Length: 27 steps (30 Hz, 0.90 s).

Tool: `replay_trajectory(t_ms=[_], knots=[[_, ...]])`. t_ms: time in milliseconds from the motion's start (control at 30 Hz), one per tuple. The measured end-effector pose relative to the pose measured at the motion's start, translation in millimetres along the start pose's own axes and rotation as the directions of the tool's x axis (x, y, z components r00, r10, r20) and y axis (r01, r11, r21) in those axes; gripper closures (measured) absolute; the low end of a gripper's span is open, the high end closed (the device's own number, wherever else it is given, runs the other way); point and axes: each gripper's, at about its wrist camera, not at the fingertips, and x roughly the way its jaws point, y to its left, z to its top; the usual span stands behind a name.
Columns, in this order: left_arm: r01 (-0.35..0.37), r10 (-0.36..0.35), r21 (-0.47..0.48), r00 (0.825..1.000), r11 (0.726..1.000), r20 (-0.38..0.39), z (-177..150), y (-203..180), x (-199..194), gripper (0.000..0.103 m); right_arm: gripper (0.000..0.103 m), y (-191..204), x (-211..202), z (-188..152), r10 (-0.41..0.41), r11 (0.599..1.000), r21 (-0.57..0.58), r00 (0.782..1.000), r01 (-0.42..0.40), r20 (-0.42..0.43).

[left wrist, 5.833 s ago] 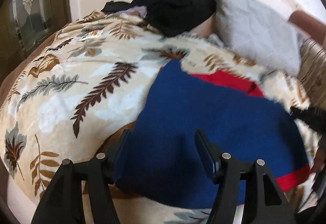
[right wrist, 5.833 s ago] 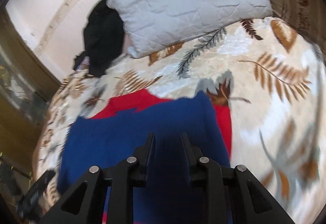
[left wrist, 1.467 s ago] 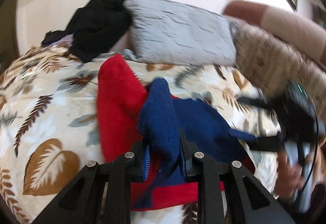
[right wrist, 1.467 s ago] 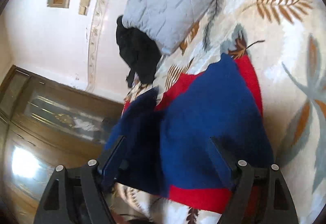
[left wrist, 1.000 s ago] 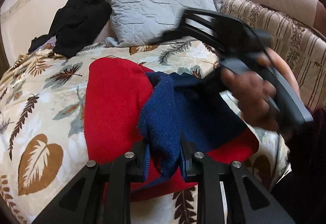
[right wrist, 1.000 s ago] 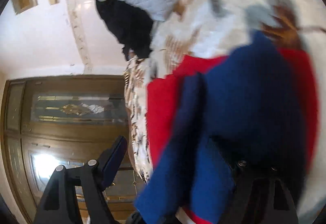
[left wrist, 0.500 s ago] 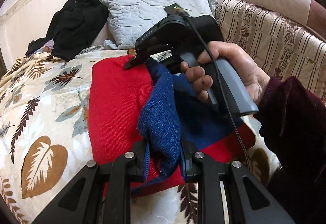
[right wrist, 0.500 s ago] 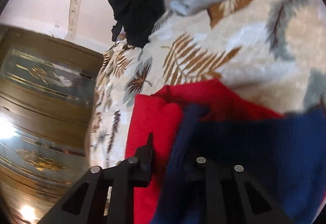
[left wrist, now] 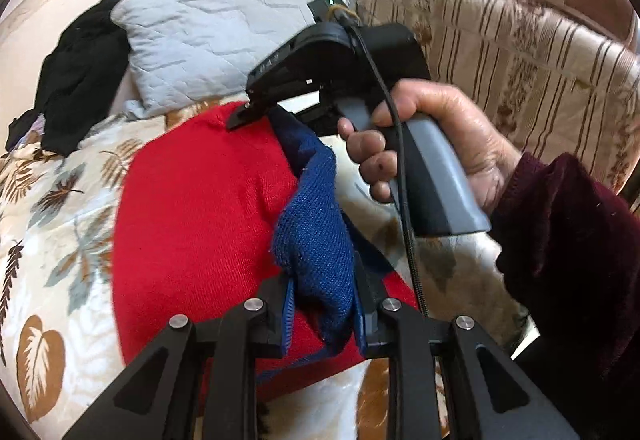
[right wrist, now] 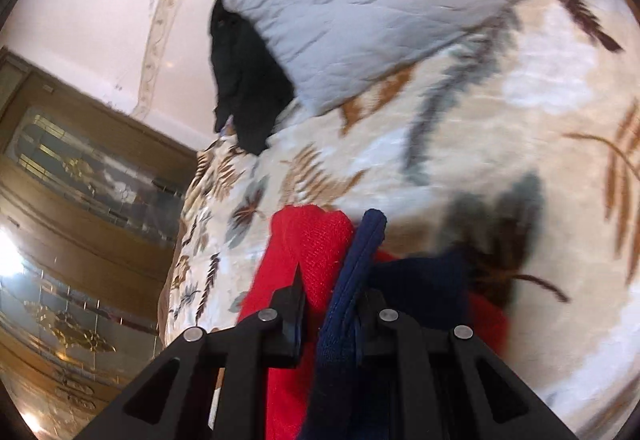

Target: Fold small clothes

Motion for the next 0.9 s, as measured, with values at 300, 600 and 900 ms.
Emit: replay_trajectory(t_ms=[300, 600, 900], knots=[[0.098, -0.091, 0.089, 0.993, 0.991, -0.079, -9, -10, -4, 0.042, 0.073, -53, 2, -1, -0.046, 0.986, 0.155, 0.997, 0.054, -0.056], [0.055, -0.056, 0.012, 0.997, 0.998, 0.057, -21, 66, -63, 0.035, 0.067, -17, -58, -14, -0.073, 0.997, 0.030, 0.996, 0.071, 0.060], [-0.109, 0.103, -0.164, 0.994, 0.980, -0.044, -45, 128, -37, 0.035, 0.067, 36, -36, -73, 0.022, 0.999, -0.035, 0.995, -0.026, -0.096]])
